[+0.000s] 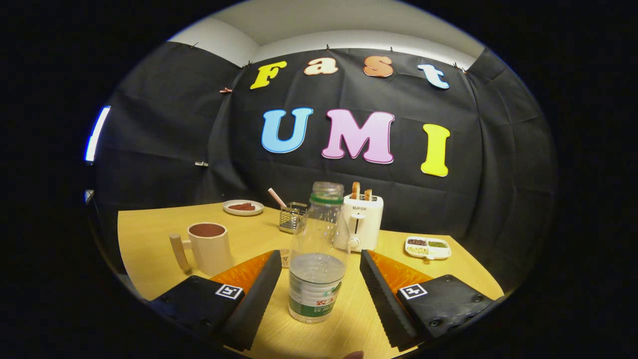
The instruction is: Take the bottle from table, then pour the juice into the cup, finally place the bottle on the coaster
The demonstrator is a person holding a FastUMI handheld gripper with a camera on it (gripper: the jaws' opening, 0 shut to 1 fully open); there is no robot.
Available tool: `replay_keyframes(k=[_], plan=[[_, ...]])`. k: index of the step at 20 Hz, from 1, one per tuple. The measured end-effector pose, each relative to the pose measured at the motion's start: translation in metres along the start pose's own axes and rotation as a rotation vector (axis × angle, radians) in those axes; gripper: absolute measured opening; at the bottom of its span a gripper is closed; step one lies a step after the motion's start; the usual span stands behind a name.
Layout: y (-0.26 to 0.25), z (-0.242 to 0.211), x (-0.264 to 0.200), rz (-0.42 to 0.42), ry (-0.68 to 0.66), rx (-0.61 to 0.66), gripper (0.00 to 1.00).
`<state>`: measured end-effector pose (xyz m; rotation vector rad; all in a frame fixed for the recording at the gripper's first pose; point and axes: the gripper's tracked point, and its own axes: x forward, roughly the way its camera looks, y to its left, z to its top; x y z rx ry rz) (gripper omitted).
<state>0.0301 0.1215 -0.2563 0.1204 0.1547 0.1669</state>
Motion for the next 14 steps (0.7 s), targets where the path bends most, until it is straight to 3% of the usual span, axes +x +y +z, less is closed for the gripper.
replay_keyframes(k=[5, 6, 9, 14], plan=[[0.006, -0.021, 0.022, 0.016, 0.007, 0.033, 0.97], [0.006, -0.023, 0.025, 0.021, 0.004, 0.048, 0.82], [0.005, -0.021, 0.031, 0.018, 0.04, 0.063, 0.76], [0.004, 0.03, 0.025, 0.024, 0.044, -0.096, 0.74]])
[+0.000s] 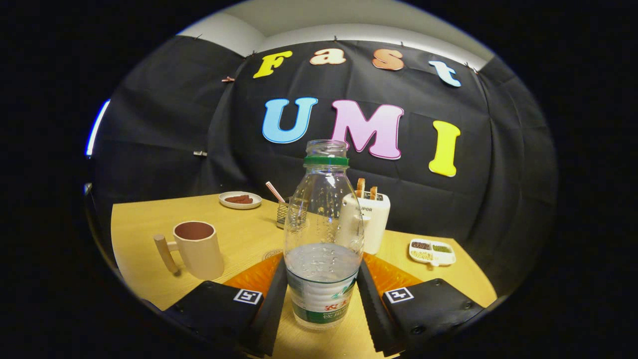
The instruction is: Take the bottle from table, then pour the juice into the cup, finally place the bottle on the coaster
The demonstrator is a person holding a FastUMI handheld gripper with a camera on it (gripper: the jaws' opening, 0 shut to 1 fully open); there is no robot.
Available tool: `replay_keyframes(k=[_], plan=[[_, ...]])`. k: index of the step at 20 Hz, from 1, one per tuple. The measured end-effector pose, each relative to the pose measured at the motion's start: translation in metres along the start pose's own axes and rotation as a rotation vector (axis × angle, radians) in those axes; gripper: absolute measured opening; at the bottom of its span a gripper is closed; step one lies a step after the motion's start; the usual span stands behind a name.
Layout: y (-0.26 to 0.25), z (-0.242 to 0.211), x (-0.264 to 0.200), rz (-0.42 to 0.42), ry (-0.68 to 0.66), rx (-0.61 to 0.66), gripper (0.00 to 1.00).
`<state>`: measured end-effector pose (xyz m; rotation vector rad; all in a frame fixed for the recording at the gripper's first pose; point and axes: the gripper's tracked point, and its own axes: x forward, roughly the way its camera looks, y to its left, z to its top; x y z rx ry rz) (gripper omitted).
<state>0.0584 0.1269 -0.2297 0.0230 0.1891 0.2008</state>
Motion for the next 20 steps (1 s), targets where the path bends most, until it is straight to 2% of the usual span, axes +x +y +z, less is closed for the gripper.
replay_keyframes(k=[5, 10, 17, 20], plan=[[-0.001, 0.061, -0.003, -0.04, -0.016, -0.175, 0.74], [0.0, 0.092, -0.009, -0.129, 0.015, -0.447, 0.7], [0.03, 0.06, 0.009, -0.099, 0.148, -0.736, 0.7], [0.04, 0.047, 0.019, -0.087, 0.195, -0.855, 0.67]])
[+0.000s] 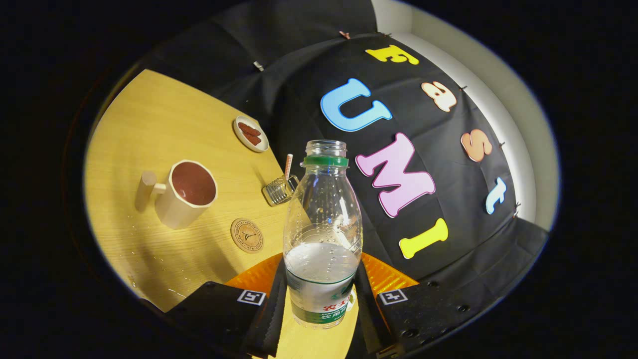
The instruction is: Take the bottle from table, then pour the juice into the cup, finally place the bottle on the coaster
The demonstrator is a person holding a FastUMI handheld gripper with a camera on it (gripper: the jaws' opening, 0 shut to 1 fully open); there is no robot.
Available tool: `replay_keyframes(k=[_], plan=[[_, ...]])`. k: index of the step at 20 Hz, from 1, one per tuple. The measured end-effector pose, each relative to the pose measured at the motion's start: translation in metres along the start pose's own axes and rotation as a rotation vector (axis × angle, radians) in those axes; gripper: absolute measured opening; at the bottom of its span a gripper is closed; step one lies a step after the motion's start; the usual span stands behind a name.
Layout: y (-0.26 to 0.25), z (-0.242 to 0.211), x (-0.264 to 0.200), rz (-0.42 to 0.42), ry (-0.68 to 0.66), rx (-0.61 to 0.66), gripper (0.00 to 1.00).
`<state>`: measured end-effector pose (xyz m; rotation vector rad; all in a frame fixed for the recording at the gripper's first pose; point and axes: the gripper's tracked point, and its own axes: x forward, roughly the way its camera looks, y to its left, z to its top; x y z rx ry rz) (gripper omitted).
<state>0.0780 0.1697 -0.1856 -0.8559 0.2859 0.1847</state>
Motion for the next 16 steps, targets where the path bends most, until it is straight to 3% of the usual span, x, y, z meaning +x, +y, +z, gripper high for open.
replay_keyframes(k=[6, 16], plan=[[0.021, -0.005, 0.016, 0.015, 0.043, -0.247, 0.67], [0.043, -0.021, 0.028, 0.061, 0.091, -0.442, 0.67]])
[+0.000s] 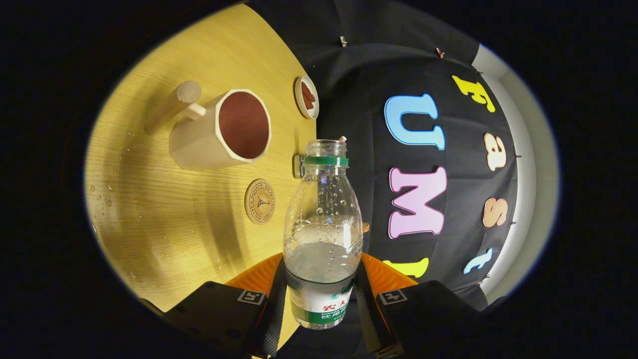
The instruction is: Take the bottle from table, then pour the juice into the cup, finally place the bottle on the coaster
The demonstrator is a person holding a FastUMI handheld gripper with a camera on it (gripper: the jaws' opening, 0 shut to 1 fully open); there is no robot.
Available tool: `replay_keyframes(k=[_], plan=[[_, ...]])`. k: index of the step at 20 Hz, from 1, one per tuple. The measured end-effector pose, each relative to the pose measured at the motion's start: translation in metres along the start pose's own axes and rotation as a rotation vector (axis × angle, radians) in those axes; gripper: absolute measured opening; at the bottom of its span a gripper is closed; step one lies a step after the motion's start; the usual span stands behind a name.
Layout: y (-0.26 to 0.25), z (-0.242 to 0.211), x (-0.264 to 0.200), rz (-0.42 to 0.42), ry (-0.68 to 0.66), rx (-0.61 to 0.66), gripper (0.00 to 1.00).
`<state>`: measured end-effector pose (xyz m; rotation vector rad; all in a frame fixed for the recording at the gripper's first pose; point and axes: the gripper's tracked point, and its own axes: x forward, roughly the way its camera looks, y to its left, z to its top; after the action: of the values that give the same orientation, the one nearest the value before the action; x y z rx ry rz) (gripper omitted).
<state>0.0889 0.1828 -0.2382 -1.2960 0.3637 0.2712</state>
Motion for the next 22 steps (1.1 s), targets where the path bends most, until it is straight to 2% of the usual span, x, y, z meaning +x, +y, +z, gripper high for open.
replay_keyframes(k=[22], plan=[[0.003, 0.01, -0.001, 0.02, 0.037, -0.262, 0.67]])
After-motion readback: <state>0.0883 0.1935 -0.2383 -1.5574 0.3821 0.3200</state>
